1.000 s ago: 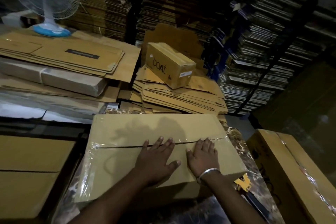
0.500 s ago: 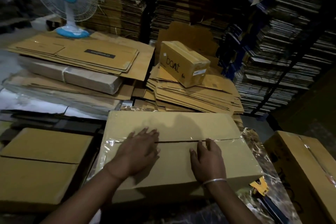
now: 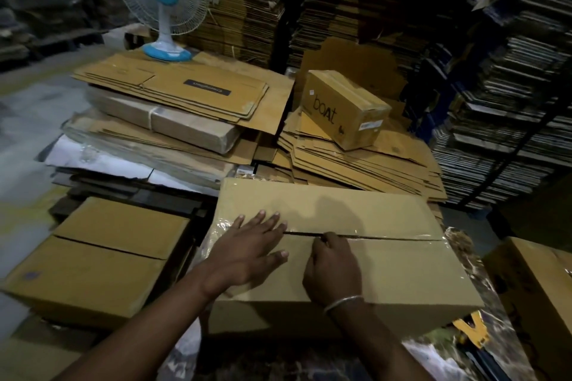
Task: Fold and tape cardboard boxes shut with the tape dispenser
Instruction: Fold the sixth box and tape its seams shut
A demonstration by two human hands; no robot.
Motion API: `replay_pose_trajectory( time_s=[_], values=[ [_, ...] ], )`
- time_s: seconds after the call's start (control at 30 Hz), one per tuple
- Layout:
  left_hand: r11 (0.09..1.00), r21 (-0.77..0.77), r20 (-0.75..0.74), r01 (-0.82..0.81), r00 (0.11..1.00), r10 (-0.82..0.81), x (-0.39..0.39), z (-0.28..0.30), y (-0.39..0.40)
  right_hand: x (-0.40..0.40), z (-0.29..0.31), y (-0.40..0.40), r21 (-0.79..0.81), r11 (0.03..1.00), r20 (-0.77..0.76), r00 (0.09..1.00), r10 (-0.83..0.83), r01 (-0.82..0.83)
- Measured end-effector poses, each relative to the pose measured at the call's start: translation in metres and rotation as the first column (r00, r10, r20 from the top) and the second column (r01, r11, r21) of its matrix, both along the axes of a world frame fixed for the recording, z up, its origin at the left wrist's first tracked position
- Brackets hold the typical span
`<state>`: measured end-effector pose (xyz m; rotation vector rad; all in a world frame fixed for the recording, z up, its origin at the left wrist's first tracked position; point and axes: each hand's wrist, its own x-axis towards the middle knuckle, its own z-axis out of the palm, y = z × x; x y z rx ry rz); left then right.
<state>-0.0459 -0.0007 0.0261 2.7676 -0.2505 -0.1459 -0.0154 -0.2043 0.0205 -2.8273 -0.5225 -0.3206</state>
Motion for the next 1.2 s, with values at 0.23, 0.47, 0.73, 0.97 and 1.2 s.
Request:
replay_pose_trajectory(
  time_s=[0.23,0.47,0.73,0.97,1.2],
  values=[
    [0.613,-0.745,0.141,-0.265,0.835,0.532,-0.031,0.009,0.015,-0.005,-0.002,0.019,0.04,0.995,-0.001,0.996,0.087,-0.087],
    [0.307,-0.822,-0.278,-0.48,0.808,0.52,-0.034,-0.003,0.035,0.002,0.0,0.023,0.045,0.994,0.027,0.995,0.097,-0.098],
    [-0.059,-0.895,-0.433,-0.443,0.829,0.354,-0.019,-0.005,0.046,0.014,0.003,0.032,0.108,0.985,0.096,0.988,0.123,-0.133],
    [0.072,-0.893,-0.407,-0.445,0.864,0.298,-0.034,-0.032,0.071,0.0,0.001,0.054,0.098,0.815,0.193,0.815,0.547,-0.571],
    [-0.115,-0.938,-0.331,-0.327,0.745,0.579,-0.084,-0.057,0.056,-0.007,0.003,0.111,-0.027,0.779,-0.044,0.78,0.625,-0.626]
  ],
)
